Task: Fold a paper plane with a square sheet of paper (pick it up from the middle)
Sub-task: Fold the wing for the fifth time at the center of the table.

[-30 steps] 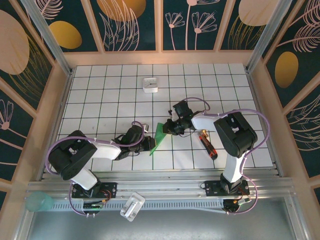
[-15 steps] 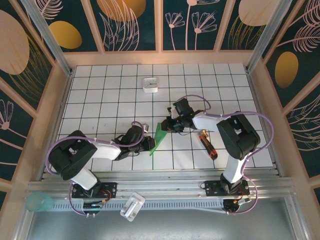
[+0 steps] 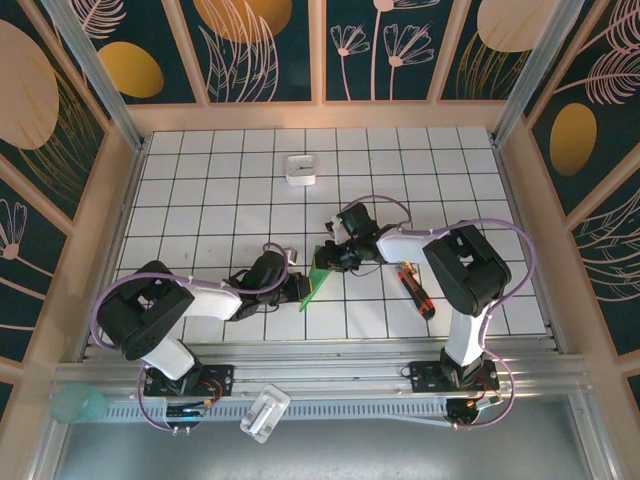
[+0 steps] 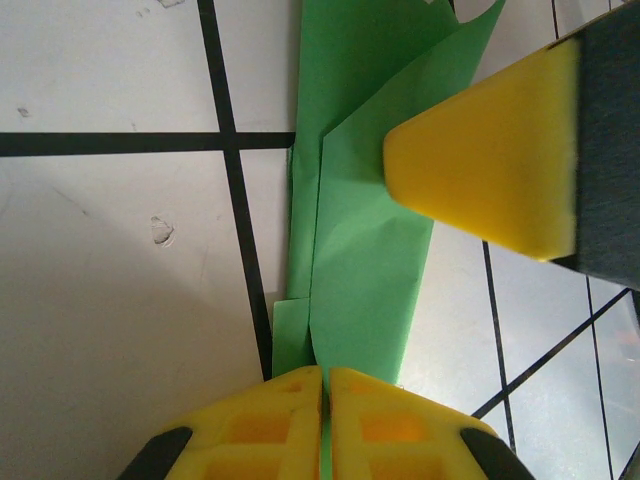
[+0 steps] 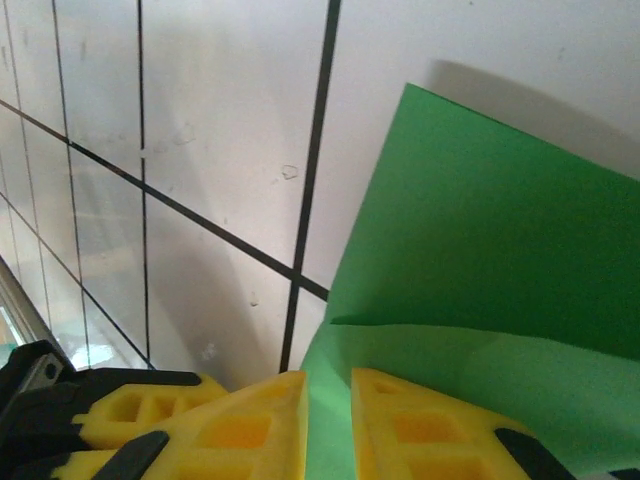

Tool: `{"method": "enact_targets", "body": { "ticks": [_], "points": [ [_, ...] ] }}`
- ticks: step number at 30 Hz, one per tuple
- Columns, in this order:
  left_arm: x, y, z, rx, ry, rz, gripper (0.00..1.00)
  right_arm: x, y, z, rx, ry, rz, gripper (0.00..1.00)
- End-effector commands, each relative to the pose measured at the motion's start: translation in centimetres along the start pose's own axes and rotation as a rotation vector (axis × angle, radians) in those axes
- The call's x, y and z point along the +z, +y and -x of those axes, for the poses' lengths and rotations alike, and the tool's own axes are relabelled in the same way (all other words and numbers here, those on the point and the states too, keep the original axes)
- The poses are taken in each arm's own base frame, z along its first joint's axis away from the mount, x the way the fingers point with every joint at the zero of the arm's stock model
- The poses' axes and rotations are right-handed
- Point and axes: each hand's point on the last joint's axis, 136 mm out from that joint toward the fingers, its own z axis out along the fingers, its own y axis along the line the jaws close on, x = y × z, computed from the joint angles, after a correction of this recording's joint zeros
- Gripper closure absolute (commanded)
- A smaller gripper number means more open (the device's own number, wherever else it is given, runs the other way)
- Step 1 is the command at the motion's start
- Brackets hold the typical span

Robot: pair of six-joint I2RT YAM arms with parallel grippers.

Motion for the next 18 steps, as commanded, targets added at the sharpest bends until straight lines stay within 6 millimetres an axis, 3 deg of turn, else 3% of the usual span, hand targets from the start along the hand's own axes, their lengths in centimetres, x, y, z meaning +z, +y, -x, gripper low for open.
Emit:
{"method": "enact_targets", "body": {
  "ticks": [1,10,18],
  "points": [
    [0.2,1.6,-1.6,-0.010,0.052,0.051,0.88,0.4,-0.7,0.3,-0.022,-0.005,-0.015,0.82],
    [-0.8,-0.5,-0.3,-0.002,0.014,-0.002,0.80,0.9,-3.1,-1.1,0.005,0.021,-0.076,0.83],
    [-3.3,-3.3,1.5,0.023,-0.053,-0.071,0.69,1.0,-3.6,-1.4,0.008,0.027,-0.095,0.84]
  ]
}}
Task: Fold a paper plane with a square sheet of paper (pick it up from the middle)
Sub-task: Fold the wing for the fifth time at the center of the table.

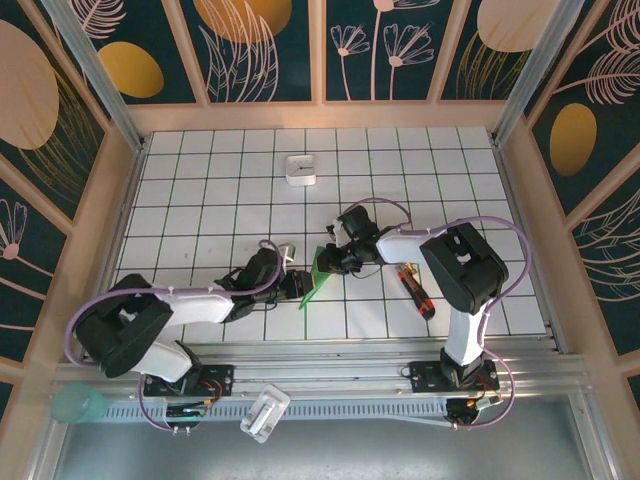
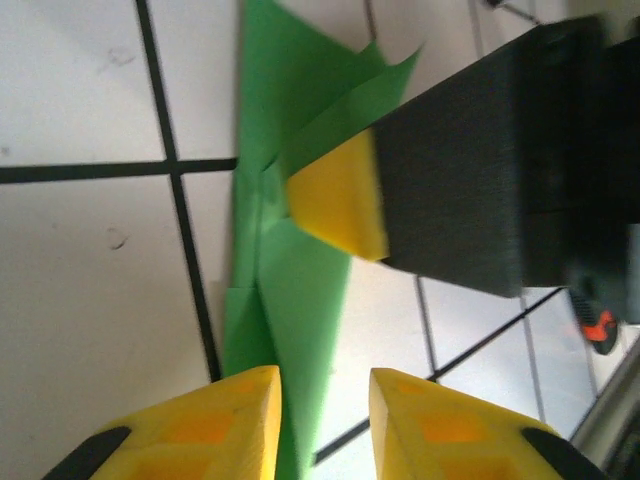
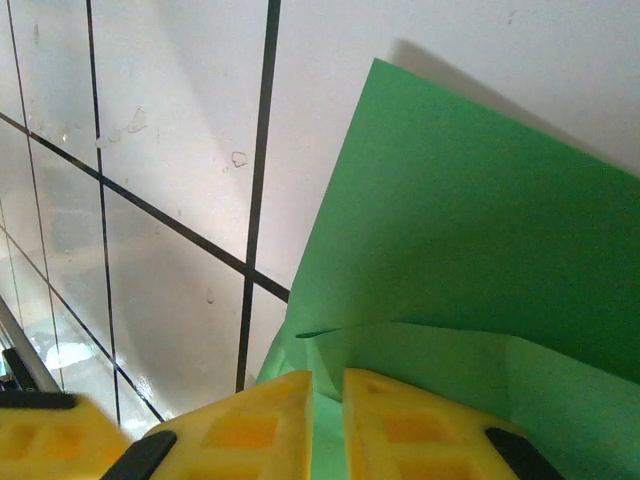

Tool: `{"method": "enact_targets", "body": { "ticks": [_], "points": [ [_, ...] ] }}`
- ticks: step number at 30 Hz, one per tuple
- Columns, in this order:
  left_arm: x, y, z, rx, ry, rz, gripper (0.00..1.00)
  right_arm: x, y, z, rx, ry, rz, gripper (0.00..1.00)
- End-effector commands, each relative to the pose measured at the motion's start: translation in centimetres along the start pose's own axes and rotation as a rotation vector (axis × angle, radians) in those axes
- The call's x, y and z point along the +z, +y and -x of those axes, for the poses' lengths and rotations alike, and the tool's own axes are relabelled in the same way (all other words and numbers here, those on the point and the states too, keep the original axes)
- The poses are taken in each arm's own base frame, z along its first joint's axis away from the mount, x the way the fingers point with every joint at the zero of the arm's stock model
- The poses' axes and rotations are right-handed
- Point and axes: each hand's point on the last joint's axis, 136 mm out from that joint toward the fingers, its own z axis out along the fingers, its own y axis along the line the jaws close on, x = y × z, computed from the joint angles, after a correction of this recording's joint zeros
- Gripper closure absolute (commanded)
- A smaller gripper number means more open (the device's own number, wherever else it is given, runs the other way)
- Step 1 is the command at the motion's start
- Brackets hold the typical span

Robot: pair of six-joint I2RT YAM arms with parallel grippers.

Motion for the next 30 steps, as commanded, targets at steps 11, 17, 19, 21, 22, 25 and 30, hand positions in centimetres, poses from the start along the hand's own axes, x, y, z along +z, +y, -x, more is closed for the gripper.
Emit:
{"method": "enact_targets", "body": {
  "ticks": [11,17,19,21,22,25,30],
  "points": [
    [-0.1,-5.7,-2.2,0.092,0.098,-0.165,0.78,0.6,-2.4,-0.7,0.011,0.015,-0.079,0.84],
    [0.9,-4.1,-2.1,0.093,0.084,-0.106,0.82,0.6,-2.5,-0.7,0.011,0.016,-0.080,0.84],
    [1.2,-3.5,-2.5,0.095,0.097,-0.088,0.83,0.6,-2.4,-0.7,0.009,0.015,-0.079,0.84],
    [1.5,-2.8,-2.8,0.091,0.109,-0.070,0.84,0.5,-2.3,-0.6,0.008,0.014,-0.080,0.84],
    [1.6,-2.4,-3.1,0.089,0.116,-0.057,0.85,0.5,-2.4,-0.6,0.010,0.013,-0.080,0.84],
    [1.6,-1.7,-3.2,0.077,0.119,-0.040,0.85,0.5,-2.4,-0.6,0.008,0.014,-0.082,0.84],
    [1.5,-1.3,-3.2,0.071,0.116,-0.035,0.85,0.6,-2.5,-0.7,0.009,0.017,-0.084,0.84]
  ]
}}
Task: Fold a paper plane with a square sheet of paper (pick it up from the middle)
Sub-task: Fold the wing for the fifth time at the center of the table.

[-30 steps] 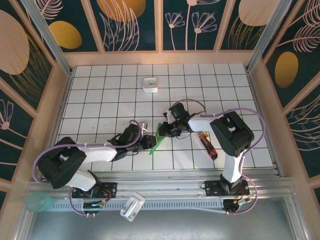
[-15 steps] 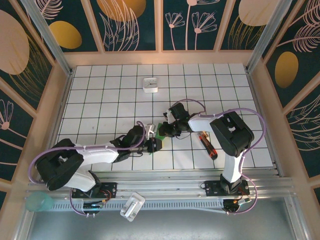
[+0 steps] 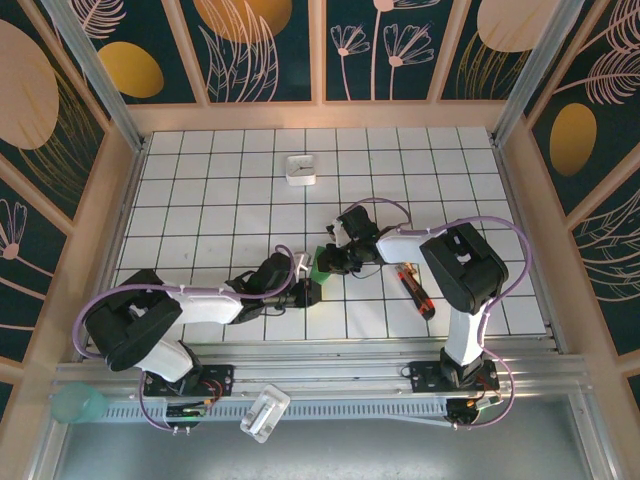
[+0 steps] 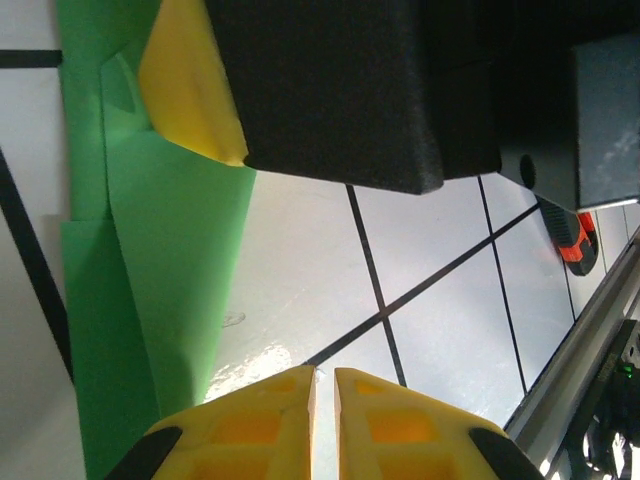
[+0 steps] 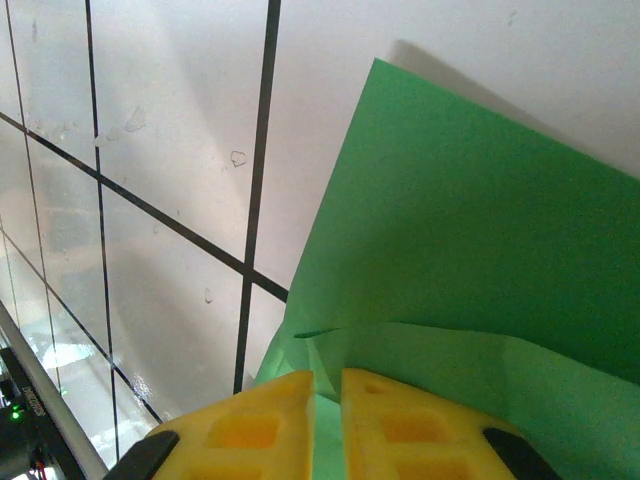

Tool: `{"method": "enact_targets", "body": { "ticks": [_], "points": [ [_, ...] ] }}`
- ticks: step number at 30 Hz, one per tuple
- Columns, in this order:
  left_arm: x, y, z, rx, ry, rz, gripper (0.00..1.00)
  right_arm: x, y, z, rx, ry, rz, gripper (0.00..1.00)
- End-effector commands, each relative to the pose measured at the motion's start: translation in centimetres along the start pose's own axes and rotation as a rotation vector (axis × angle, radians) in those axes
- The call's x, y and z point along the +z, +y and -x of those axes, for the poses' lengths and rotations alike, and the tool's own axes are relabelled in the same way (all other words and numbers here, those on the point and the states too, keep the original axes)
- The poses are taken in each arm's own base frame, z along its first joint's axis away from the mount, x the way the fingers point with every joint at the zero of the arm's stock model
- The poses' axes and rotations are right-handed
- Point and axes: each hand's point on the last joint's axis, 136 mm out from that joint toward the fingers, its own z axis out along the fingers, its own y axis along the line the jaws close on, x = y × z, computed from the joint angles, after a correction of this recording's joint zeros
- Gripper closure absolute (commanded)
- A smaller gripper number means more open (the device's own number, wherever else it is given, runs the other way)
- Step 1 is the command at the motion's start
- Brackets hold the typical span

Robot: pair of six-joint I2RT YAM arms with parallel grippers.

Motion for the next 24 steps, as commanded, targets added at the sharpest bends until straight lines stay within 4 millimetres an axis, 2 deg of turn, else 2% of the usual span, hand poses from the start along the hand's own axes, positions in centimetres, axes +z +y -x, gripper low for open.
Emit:
{"method": "enact_targets", "body": {
  "ticks": [1,8,11,17,24],
  "points": [
    [0.0,0.7,0.0,0.002,-0.005,0.010,0.85,0.6,-2.4,-0.8,0.015,0.019,-0.080,0.84],
    [-0.5,0.0,1.0,-0.011,-0.039,-0.030,0.85,0.6,-2.4,-0.8,0.017,0.022,-0.081,0.84],
    [-0.7,1.2,1.2,-0.025,-0.054,0.009,0.85,0.6,-2.4,-0.8,0.016,0.021,-0.078,0.84],
    [-0.2,2.1,0.5,-0.031,-0.016,0.031,0.86,0.6,-2.4,-0.7,0.017,0.019,-0.080,0.84],
    [-0.2,2.1,-0.2,-0.034,0.012,0.020,0.86,0.6,-2.6,-0.8,0.019,0.021,-0.087,0.84]
  ]
}}
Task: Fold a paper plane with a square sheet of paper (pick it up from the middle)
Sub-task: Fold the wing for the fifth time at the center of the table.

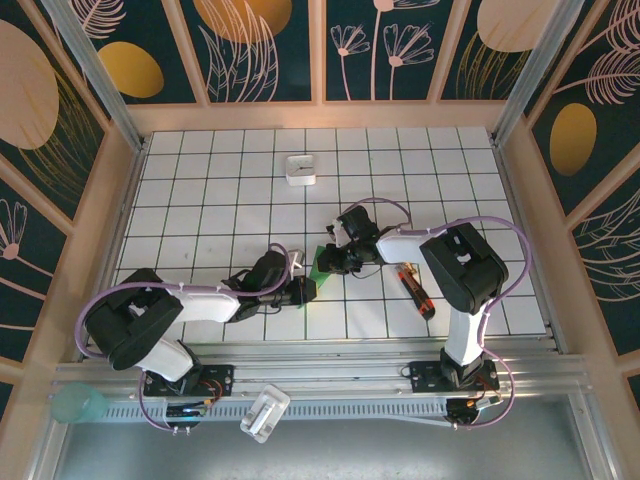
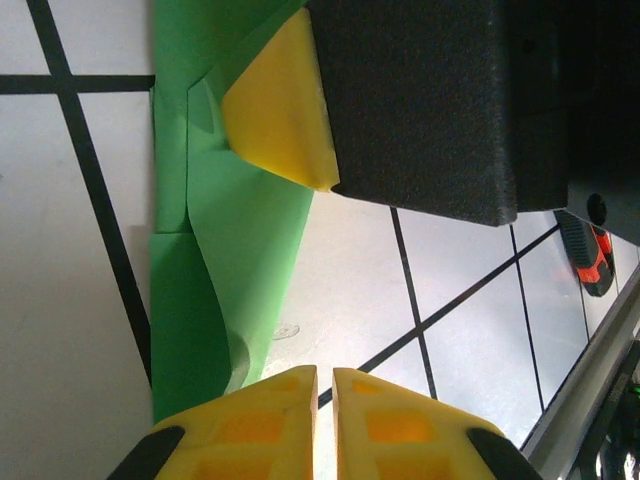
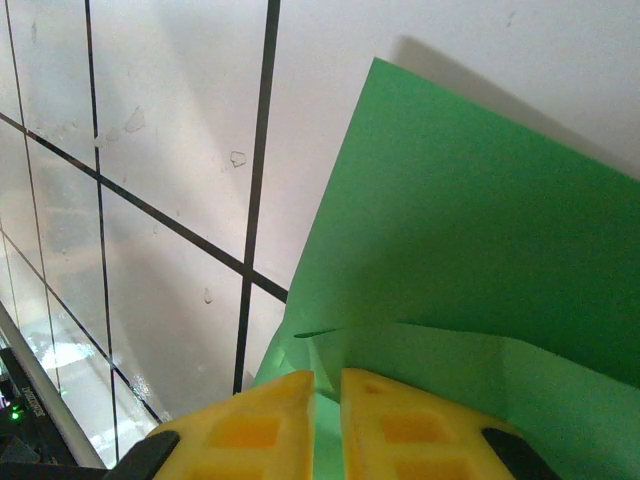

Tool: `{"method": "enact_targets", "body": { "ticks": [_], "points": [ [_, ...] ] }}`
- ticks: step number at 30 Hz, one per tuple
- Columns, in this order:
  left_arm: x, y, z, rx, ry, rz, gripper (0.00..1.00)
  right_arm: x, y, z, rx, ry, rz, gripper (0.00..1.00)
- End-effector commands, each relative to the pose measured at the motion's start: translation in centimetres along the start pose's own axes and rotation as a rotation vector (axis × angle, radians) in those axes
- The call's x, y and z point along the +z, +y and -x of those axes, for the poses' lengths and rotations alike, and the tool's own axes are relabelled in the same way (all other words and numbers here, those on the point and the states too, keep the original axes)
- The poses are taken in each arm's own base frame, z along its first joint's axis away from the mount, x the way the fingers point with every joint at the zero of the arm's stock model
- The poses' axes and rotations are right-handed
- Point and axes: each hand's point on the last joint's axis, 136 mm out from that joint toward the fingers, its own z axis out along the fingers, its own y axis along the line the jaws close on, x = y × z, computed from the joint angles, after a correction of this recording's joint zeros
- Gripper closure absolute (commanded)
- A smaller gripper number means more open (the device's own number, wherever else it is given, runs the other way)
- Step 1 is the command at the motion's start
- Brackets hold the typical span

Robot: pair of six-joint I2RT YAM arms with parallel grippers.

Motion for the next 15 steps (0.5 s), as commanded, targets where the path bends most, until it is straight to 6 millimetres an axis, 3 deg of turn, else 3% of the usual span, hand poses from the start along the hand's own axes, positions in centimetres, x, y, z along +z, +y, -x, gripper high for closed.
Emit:
{"method": "enact_targets", "body": {
  "ticks": [1,15],
  "points": [
    [0.1,0.8,-0.9,-0.001,0.030,0.008,0.86,0.6,-2.5,-0.8,0.019,0.020,-0.085,0.85],
    [0.4,1.6,-2.2,-0.025,0.074,0.016,0.87,0.6,-2.5,-0.8,0.020,0.020,-0.087,0.85]
  ]
}}
